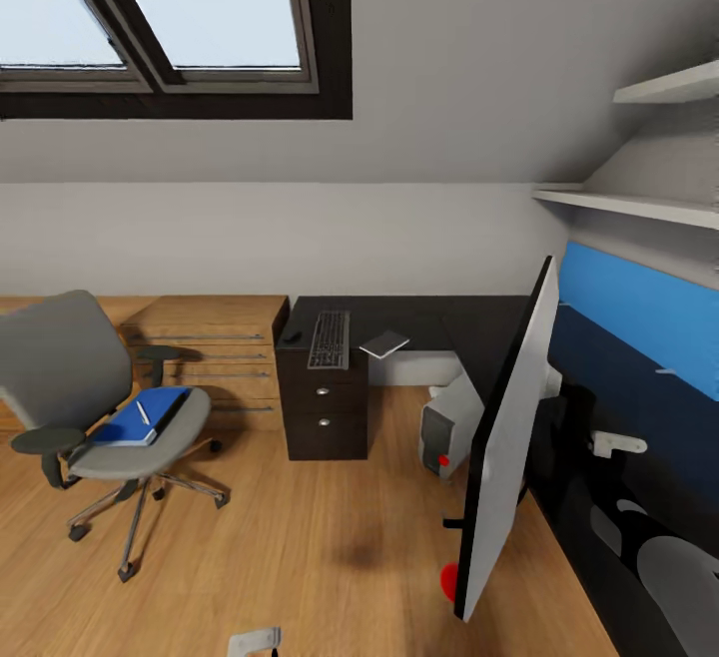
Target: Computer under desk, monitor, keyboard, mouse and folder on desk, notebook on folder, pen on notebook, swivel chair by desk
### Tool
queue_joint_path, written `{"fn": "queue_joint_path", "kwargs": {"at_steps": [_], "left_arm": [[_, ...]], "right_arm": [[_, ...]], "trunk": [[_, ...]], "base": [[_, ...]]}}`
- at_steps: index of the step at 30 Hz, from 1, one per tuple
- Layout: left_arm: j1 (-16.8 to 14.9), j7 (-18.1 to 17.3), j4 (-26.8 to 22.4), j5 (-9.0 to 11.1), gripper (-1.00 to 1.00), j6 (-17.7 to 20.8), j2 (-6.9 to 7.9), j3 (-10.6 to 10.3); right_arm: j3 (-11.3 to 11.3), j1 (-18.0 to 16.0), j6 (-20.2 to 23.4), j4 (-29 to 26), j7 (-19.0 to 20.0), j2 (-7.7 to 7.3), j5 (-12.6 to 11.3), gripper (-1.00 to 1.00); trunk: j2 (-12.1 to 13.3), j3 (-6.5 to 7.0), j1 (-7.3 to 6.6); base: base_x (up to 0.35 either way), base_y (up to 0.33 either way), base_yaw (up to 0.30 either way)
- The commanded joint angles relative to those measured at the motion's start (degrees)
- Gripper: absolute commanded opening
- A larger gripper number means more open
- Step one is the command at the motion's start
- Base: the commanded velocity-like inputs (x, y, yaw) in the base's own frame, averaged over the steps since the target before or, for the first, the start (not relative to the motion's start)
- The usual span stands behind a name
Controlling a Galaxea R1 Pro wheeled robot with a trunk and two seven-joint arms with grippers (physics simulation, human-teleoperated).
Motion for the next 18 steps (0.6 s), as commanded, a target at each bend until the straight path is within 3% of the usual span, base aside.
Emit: {"fn": "queue_joint_path", "kwargs": {"at_steps": [1, 9, 18], "left_arm": [[-0.1, 0.3, 0.0, 0.6, 1.0, -0.3, 0.03, -0.5], [-0.1, 0.3, 0.0, 0.6, 1.0, -0.2, 0.03, -0.5], [-0.1, 0.3, 0.0, 0.6, 1.0, -0.2, 0.03, -0.5]], "right_arm": [[-0.4, 0.0, -0.2, 0.1, 0.5, -0.02, 0.1, -1.0], [-0.4, 0.0, -0.2, 0.1, 0.5, -0.02, 0.1, -1.0], [-0.4, 0.0, -0.2, 0.1, 0.4, -0.02, 0.1, -1.0]], "trunk": [[0.0, -0.07, -0.04], [0.0, -0.07, -0.04], [0.0, -0.07, -0.04]], "base": [[-0.335, 0.0, 0.0], [-0.325, -0.062, 0.0], [-0.228, -0.251, 0.0]]}}
